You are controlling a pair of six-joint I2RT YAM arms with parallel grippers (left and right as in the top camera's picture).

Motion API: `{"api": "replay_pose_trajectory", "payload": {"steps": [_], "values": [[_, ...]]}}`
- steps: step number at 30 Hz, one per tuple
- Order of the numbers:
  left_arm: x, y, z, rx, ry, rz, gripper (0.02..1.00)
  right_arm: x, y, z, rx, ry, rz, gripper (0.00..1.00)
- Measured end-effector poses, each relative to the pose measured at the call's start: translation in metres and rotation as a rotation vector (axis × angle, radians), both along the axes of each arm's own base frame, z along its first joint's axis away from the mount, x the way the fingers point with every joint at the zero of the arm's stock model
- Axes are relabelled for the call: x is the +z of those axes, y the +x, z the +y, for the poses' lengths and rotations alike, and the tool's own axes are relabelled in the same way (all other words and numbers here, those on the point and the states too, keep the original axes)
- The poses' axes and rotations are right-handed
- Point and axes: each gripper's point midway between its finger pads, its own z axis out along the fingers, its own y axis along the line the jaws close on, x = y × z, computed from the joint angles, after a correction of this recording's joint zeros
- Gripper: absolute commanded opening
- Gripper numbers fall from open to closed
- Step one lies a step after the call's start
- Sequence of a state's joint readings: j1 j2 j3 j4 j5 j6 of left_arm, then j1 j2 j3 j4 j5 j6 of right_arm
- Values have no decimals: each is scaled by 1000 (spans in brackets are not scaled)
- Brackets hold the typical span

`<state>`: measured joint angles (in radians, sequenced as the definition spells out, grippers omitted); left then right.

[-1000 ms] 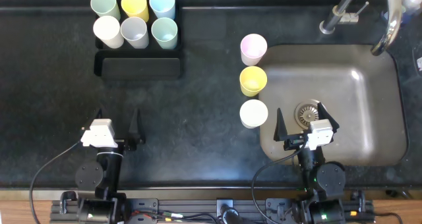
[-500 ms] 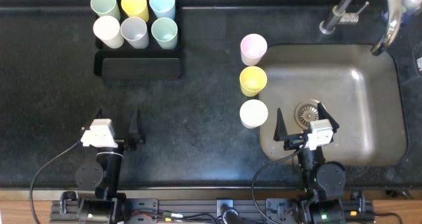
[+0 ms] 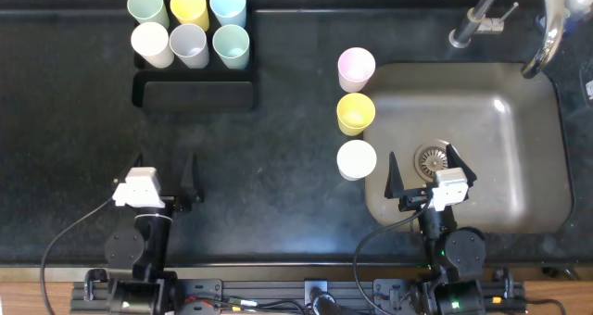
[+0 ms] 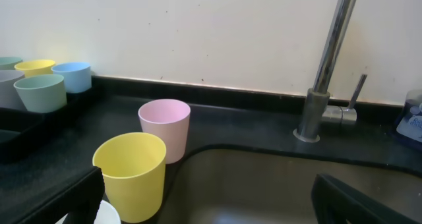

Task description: Store Cups

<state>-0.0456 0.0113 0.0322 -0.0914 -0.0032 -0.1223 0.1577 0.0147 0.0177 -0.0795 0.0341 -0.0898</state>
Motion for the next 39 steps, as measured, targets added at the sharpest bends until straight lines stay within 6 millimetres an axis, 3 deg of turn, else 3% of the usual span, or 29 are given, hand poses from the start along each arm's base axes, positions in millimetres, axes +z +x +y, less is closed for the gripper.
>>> {"api": "replay_pose_trajectory", "payload": {"steps": [7,8,14,17,23,28,33,39], "values": [[82,1,-4,-24,-4,-64,1000,0,0,0,0,0,0,998],[100,6,-7,-35,-4,-57,1000,0,0,0,0,-1,0,998],[149,51,-28,-138,-7,78,1000,0,0,0,0,-1,-1,996],[154,72,-46,-200,-8,204,1000,0,0,0,0,-1,-2,998],[163,109,-100,-312,23,431,1000,0,0,0,0,-1,-2,998],[160,139,-146,-281,32,615,1000,1,0,0,0,0,-2,998],[139,164,-190,-239,42,793,1000,1,0,0,0,0,-2,998],[99,183,-233,-211,54,975,1000,0,0,0,-1,0,-2,998]]}}
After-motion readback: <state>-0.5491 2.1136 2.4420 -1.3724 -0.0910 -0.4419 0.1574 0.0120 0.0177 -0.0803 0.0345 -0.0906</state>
